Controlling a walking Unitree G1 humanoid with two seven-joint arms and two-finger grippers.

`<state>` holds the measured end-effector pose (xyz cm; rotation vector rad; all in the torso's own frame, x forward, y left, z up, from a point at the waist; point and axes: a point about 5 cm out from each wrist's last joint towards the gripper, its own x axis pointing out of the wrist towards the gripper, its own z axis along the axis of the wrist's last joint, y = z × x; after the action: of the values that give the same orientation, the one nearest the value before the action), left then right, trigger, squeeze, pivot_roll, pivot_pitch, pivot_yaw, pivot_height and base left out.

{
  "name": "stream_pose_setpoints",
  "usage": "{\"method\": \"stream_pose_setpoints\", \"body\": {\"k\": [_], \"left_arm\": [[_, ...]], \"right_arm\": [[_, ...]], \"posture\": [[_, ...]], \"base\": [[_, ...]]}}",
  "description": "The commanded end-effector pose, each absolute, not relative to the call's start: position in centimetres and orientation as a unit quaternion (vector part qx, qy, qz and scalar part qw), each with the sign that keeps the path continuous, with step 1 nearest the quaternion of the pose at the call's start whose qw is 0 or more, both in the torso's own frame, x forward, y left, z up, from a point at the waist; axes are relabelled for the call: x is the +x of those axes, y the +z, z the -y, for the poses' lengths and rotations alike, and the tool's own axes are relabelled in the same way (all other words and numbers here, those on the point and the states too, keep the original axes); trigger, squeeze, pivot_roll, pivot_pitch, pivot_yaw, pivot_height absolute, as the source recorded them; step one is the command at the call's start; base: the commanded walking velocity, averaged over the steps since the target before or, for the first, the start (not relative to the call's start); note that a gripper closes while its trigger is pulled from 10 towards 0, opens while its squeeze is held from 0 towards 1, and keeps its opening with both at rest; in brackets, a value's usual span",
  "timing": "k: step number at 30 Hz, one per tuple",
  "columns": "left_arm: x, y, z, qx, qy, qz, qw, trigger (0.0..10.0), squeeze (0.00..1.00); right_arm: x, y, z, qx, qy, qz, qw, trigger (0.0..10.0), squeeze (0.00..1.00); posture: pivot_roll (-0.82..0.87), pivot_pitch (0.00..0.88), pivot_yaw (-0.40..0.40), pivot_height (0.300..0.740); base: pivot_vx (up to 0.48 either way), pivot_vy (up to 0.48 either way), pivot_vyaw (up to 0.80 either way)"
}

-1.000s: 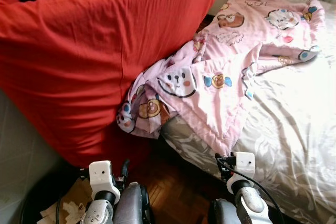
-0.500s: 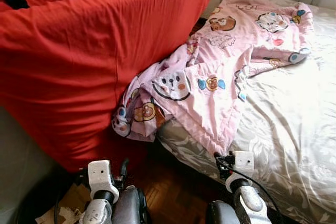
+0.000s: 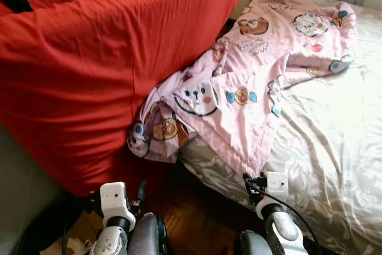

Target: Clean up the room

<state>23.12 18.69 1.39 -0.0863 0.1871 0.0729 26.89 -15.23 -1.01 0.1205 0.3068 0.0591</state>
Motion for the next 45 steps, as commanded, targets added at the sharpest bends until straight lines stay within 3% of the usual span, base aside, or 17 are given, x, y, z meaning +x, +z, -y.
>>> {"method": "stream_pose_setpoints", "body": {"k": [1,22,36,37,38,45], "left_arm": [[23.0,1.1,-18.5,-0.046,0.034,-0.101,0.993,10.0,0.00],[23.0,1.1,-18.6,-0.046,0.036,-0.101,0.993,10.0,0.00],[22.8,1.4,-18.5,-0.045,0.031,-0.099,0.994,10.0,0.00],[22.8,1.4,-18.5,-0.045,0.031,-0.099,0.994,10.0,0.00],[22.7,1.4,-18.6,-0.044,0.031,-0.099,0.994,10.0,0.00],[21.9,1.6,-18.8,-0.037,0.027,-0.101,0.994,10.0,0.00]], "right_arm": [[26.4,-1.5,15.7,0.056,0.026,-0.163,0.985,10.0,0.00],[26.3,-1.7,15.0,0.056,0.046,-0.173,0.982,10.0,0.00],[26.5,-2.2,14.3,0.064,0.067,-0.220,0.971,10.0,0.00],[26.6,-2.2,14.3,0.063,0.064,-0.224,0.970,10.0,0.65],[26.9,-2.1,14.3,0.066,0.055,-0.229,0.970,10.0,1.00],[28.0,-1.8,14.4,0.097,0.002,-0.257,0.962,10.0,1.00]], "posture": [[-0.03,0.164,0.008,0.636],[-0.02,0.168,0.010,0.636],[0.00,0.193,0.029,0.636],[0.00,0.195,0.030,0.636],[0.00,0.202,0.033,0.636],[0.04,0.231,0.048,0.636]], "base": [[0.270,0.000,0.00],[0.270,0.000,0.00],[0.000,0.000,0.00],[0.000,0.000,0.00],[0.000,0.000,0.00],[0.000,0.000,0.00]]}}
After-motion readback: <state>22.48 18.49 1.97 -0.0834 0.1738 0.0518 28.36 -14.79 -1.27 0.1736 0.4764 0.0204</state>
